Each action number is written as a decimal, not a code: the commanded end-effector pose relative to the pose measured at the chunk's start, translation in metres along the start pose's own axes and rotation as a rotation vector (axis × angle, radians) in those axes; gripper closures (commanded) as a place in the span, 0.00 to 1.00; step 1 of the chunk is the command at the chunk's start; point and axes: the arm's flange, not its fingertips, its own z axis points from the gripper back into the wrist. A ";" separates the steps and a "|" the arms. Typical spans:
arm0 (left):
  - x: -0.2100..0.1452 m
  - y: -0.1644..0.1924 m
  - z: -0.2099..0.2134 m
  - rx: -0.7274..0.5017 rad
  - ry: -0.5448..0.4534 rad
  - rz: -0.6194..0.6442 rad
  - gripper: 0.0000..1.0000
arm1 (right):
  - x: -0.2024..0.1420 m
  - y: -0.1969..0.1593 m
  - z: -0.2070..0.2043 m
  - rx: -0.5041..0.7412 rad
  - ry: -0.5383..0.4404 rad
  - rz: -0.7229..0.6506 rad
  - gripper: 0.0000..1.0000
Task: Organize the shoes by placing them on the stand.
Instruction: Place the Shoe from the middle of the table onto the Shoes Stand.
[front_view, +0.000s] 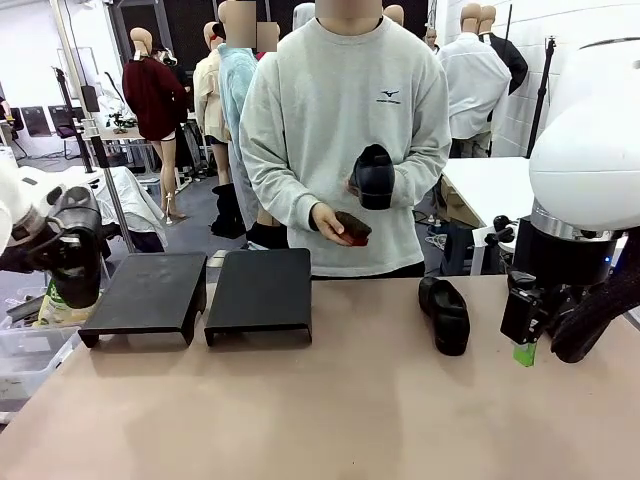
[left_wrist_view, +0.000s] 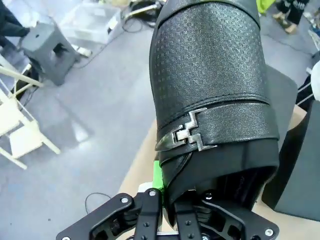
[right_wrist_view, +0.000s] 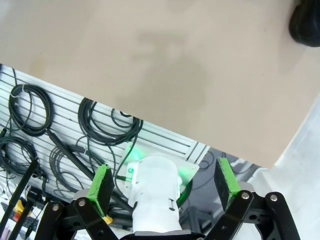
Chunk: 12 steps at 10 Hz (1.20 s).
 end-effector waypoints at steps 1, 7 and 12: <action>0.018 -0.015 0.005 -0.034 0.037 -0.079 1.00 | 0.000 0.002 0.000 0.021 0.000 -0.006 0.00; 0.007 -0.019 -0.005 -0.032 0.051 -0.069 1.00 | 0.000 0.002 0.000 0.021 0.000 -0.006 0.00; 0.043 -0.016 -0.034 -0.199 0.173 -0.227 1.00 | 0.000 0.002 0.000 0.021 0.000 -0.006 0.00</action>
